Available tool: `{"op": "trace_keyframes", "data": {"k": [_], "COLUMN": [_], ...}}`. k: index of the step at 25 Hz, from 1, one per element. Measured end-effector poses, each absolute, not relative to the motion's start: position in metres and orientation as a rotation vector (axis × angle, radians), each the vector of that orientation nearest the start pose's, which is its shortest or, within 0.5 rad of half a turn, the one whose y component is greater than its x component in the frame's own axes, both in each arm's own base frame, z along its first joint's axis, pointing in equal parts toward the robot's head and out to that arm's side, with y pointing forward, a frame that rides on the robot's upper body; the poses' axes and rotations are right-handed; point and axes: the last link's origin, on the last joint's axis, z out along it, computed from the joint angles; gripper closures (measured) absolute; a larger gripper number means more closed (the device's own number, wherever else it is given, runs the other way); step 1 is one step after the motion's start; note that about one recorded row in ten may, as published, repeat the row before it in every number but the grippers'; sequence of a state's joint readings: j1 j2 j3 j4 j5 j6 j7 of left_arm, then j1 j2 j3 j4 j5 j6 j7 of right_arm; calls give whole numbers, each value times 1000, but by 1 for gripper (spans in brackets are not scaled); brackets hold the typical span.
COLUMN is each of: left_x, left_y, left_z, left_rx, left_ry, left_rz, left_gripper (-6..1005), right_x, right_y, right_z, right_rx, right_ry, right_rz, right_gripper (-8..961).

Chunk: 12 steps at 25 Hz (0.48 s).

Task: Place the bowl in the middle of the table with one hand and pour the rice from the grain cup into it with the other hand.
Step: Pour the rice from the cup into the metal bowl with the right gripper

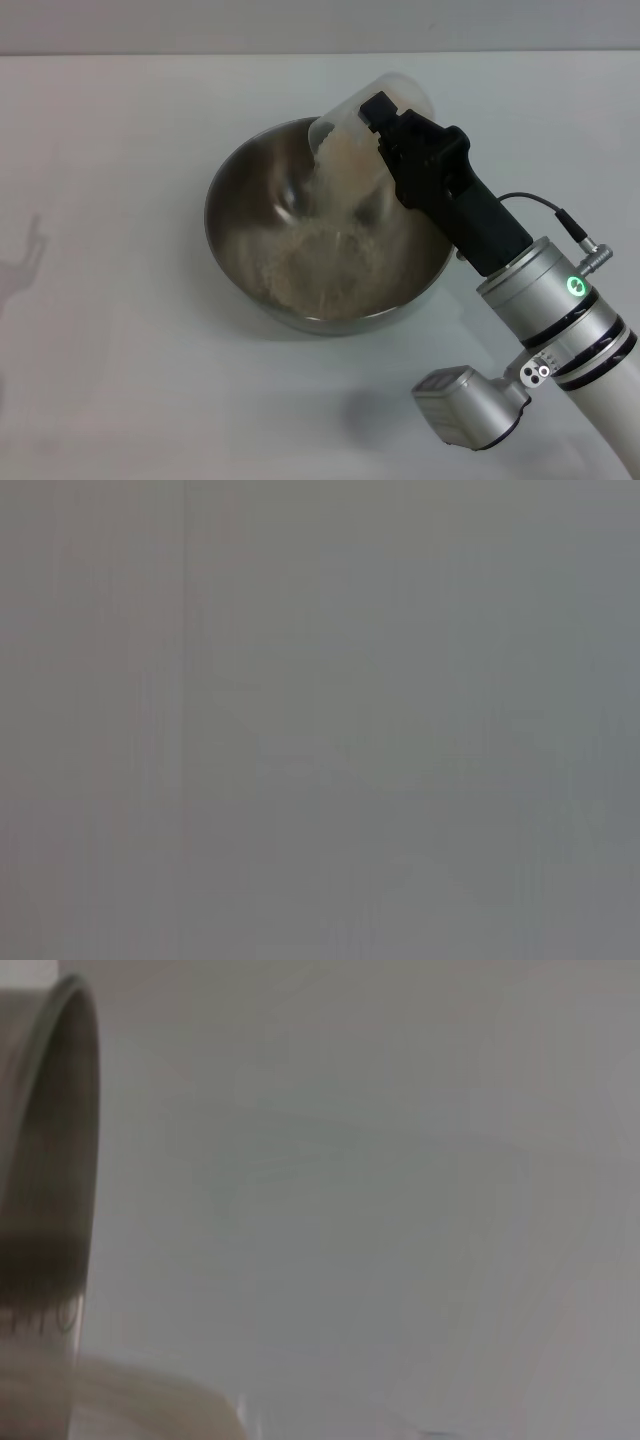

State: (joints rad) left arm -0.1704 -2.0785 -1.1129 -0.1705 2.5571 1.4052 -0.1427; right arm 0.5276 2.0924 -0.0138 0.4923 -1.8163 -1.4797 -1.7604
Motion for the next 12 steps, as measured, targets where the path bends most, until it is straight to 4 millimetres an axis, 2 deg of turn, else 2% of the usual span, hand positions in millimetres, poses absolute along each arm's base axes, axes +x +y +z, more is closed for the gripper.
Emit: {"op": "trace_keyframes", "data": {"k": [12], "left_x": [-371], "left_y": [241], "left_z": [13], "left_rx": [-1440], "left_ry": [-489], "left_rz": [-688], "left_gripper": [170], "right_x": [198], "right_y": [274], "right_z": [-101], "right_rx": [-1245], "right_ry": [-1321], "right_rz": [-188], "right_gripper": [950]}}
